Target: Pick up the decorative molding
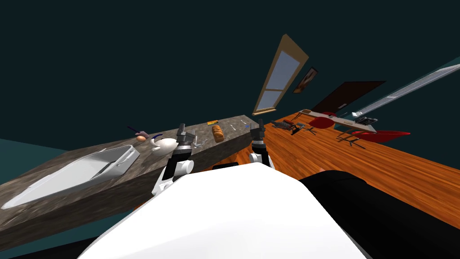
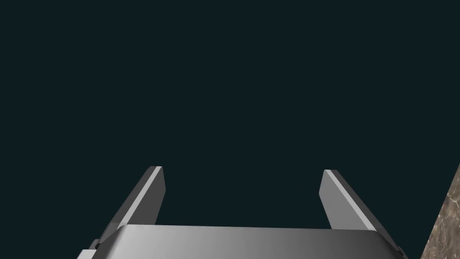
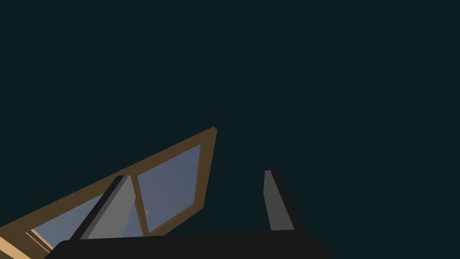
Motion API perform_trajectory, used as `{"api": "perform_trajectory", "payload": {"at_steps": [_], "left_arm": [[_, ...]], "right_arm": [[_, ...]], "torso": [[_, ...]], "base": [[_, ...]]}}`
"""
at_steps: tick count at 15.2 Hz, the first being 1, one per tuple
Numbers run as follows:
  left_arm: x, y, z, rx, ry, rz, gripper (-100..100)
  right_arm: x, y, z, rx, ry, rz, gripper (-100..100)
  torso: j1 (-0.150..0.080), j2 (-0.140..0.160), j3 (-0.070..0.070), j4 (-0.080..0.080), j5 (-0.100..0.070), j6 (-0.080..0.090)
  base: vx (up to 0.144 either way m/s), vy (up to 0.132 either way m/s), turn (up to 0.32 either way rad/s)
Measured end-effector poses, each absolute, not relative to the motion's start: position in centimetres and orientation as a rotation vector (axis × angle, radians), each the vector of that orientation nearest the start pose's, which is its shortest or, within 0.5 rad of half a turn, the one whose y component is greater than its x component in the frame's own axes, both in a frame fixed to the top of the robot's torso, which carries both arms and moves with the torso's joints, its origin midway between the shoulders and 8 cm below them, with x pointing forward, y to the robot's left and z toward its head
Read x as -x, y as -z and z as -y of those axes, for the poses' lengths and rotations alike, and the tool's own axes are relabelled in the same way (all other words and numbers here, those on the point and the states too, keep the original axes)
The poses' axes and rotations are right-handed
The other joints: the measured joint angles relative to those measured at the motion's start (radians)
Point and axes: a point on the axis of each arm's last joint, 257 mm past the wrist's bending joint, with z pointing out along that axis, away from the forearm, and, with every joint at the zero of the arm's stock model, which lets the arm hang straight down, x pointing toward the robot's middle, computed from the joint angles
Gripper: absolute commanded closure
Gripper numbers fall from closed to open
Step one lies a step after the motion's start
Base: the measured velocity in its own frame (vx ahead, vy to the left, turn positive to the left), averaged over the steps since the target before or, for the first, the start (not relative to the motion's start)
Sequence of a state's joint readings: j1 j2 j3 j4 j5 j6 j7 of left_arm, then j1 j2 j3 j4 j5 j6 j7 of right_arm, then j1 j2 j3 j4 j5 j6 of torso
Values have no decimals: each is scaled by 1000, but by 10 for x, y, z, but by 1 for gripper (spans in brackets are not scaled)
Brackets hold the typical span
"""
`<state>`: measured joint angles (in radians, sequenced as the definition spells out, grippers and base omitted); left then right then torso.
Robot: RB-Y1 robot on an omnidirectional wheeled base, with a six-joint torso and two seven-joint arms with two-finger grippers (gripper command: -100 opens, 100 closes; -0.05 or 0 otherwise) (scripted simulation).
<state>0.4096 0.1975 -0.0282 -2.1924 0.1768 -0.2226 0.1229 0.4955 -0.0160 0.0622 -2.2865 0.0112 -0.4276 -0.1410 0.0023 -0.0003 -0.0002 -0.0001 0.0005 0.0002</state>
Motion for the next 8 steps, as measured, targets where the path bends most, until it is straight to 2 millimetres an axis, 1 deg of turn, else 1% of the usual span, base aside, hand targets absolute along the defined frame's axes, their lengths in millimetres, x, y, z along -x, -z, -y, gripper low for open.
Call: {"api": "perform_trajectory", "payload": {"at_steps": [8], "left_arm": [[-435,72,-262,1111,1570,-892,-100]], "right_arm": [[-358,-14,257,-756,-1474,-638,0]], "torso": [[-1,0,0,0,0,0]], "base": [[-4,25,-21]]}}
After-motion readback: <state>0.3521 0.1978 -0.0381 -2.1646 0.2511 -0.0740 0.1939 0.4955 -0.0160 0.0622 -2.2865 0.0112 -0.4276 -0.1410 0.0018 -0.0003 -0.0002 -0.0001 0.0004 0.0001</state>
